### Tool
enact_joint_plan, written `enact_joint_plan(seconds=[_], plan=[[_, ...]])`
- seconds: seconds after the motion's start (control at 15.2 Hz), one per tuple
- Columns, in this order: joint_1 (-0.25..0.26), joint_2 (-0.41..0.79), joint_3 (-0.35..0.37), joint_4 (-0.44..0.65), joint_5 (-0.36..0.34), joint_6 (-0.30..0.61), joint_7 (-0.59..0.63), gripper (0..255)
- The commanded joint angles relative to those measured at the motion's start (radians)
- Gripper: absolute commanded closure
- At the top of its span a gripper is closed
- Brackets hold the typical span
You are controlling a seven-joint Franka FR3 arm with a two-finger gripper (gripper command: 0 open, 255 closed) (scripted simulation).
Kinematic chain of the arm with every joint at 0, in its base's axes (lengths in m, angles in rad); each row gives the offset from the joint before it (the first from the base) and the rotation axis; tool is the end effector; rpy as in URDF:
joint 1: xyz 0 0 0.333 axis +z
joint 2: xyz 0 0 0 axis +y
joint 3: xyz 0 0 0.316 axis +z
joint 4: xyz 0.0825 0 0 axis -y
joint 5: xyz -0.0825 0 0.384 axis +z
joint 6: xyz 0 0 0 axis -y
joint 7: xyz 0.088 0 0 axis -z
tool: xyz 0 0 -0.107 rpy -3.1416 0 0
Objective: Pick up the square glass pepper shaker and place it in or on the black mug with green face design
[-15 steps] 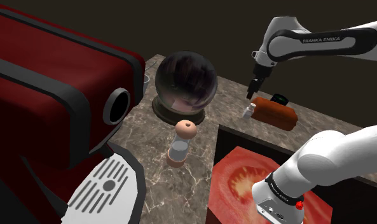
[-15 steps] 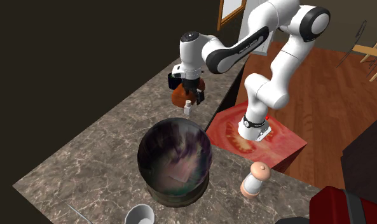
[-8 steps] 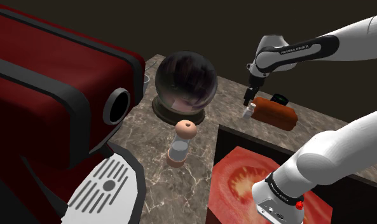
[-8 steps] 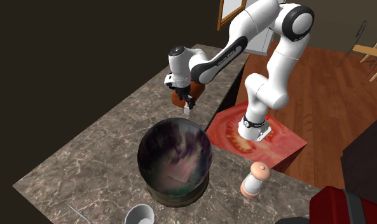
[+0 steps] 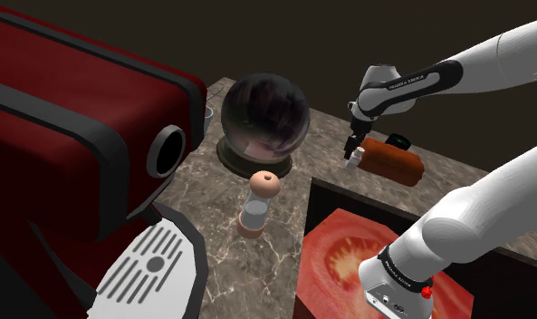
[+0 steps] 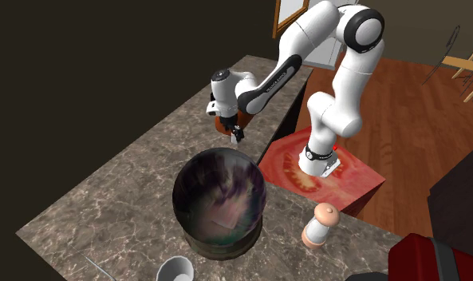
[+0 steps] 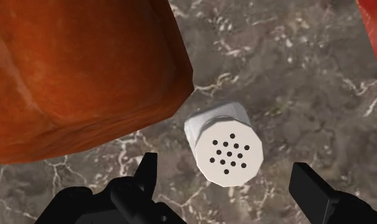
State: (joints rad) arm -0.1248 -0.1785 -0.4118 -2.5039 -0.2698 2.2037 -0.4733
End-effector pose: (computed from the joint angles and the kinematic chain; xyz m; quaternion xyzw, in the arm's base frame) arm 0.3719 -0.2289 0.3327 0.9938 0.0606 -0.0889 0.0282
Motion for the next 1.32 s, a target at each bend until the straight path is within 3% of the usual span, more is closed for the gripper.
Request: enact_joint_plan(seconds=[0.0, 0.46, 0.53, 1.25], plan=[[-0.002, 0.008, -0.003, -0.011, -0.001, 0.020, 0.000, 0], [-0.002, 0.008, -0.003, -0.011, -0.001, 0.020, 0.000, 0], [-0.002, 0.008, -0.003, -0.011, -0.001, 0.020, 0.000, 255], [-0.002, -0.013, 0.001, 0.000, -0.004, -0.011, 0.000, 255]])
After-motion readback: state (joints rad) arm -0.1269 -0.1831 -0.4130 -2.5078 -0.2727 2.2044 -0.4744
